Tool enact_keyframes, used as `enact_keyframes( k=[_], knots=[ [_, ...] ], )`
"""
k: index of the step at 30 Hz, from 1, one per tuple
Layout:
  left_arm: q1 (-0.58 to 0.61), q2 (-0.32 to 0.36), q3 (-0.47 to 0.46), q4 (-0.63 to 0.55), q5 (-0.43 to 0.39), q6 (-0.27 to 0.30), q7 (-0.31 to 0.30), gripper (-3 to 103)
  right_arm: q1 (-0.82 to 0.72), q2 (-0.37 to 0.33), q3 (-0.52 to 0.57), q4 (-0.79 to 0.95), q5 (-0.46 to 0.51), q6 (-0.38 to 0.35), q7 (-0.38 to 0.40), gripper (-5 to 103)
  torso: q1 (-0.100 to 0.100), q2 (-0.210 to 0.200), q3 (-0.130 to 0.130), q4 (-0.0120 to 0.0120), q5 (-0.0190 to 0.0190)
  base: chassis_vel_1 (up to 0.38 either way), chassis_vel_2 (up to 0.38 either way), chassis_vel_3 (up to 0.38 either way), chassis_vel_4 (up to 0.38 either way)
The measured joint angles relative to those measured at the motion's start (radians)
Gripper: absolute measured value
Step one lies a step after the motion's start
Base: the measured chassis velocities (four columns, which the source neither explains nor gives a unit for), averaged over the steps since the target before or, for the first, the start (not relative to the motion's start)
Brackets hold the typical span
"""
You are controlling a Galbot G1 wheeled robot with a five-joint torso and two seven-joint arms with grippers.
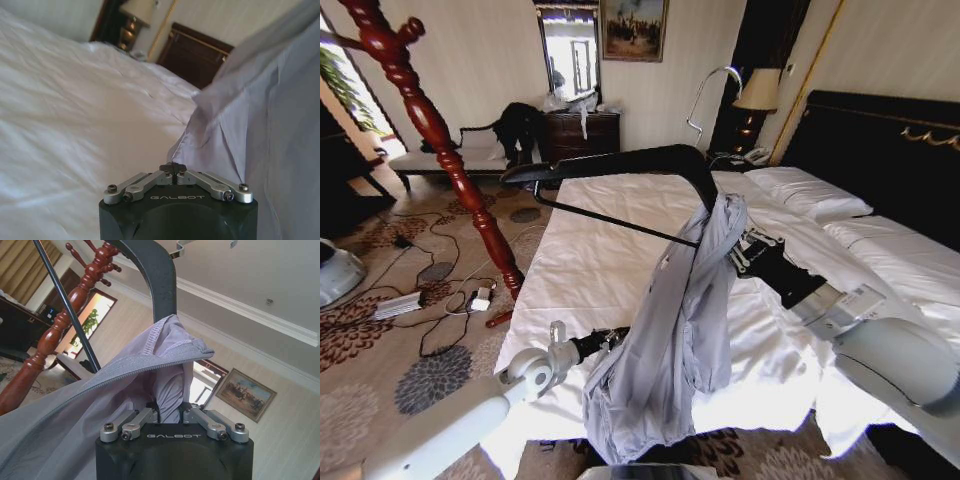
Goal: Pick up the clothes from the bed and hang them on the clothes hanger.
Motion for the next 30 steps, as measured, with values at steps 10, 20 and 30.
enact_keyframes(
  k=[10,20,30],
  knots=[
    [0.201,0.187,-0.5,-0.192,-0.167,-0.026,-0.048,0,0.082,-0.139,0.009,-0.065,0.141,-0.015,0.045,16,0.0,0.0,0.0,0.0005,-0.0003,0.0,0.0,0.0,0.0],
    [-0.046,0.3,-0.556,-0.165,-0.351,-0.033,-0.087,0,0.205,-0.287,0.021,-0.133,0.295,-0.027,0.073,16,0.0,0.0,0.0,-0.0002,0.0,0.0,0.0,0.0,0.0],
    [0.01,0.39,-0.748,-0.123,-0.458,-0.032,-0.063,0,0.269,-0.384,0.037,-0.218,0.329,-0.017,0.063,16,0.0,0.0,0.0,0.0003,0.0,0.0,0.0,0.0,0.0]
  ],
)
